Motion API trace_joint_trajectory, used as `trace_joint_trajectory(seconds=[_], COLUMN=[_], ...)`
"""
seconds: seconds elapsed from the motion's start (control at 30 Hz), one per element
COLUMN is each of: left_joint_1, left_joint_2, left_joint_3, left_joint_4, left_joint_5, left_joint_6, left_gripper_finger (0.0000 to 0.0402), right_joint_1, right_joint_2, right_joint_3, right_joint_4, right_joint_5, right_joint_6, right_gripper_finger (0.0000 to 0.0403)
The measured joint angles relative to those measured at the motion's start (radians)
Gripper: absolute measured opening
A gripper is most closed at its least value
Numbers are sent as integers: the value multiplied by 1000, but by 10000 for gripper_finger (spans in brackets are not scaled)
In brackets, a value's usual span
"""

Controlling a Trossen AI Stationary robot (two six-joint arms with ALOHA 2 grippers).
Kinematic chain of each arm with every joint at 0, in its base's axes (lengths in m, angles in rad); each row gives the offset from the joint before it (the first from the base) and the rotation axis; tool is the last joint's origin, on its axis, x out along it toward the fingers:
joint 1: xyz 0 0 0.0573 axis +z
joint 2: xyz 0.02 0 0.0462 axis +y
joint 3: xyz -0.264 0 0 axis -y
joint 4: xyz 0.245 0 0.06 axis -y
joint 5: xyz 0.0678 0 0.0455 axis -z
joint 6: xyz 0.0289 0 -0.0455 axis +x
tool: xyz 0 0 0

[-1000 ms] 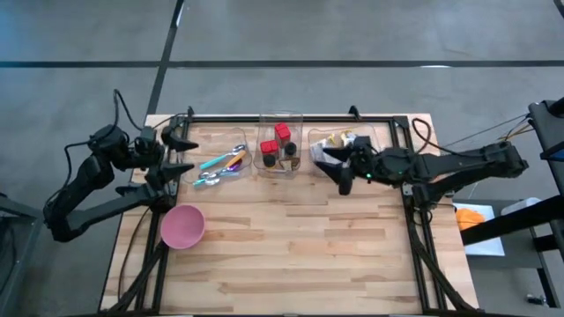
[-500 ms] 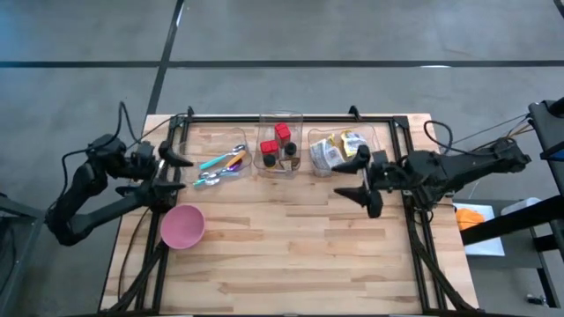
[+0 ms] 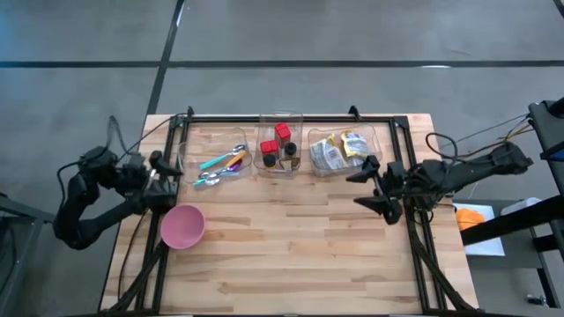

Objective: Pick & Place Food Item
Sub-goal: Return to Home Position

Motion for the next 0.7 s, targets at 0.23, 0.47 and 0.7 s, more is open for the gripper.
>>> trace_joint_trajectory(seconds=[0.23, 0.47, 0.7], left_joint_1=[1, 0, -1], left_joint_2=[2, 2, 3], left_joint_3=[-187, -311, -426], left_joint_4=[285, 351, 501], left_joint_5=[103, 95, 5], left_joint_6=[-59, -70, -137], left_gripper_finger=[366, 366, 366], right_joint_1=[3, 4, 4], right_joint_2=[-61, -73, -79], right_joint_3=[-183, -313, -394], right_joint_4=[201, 370, 401], right_joint_5=[-9, -27, 28], right_joint_6=[37, 36, 45], right_gripper_finger=[316, 316, 316])
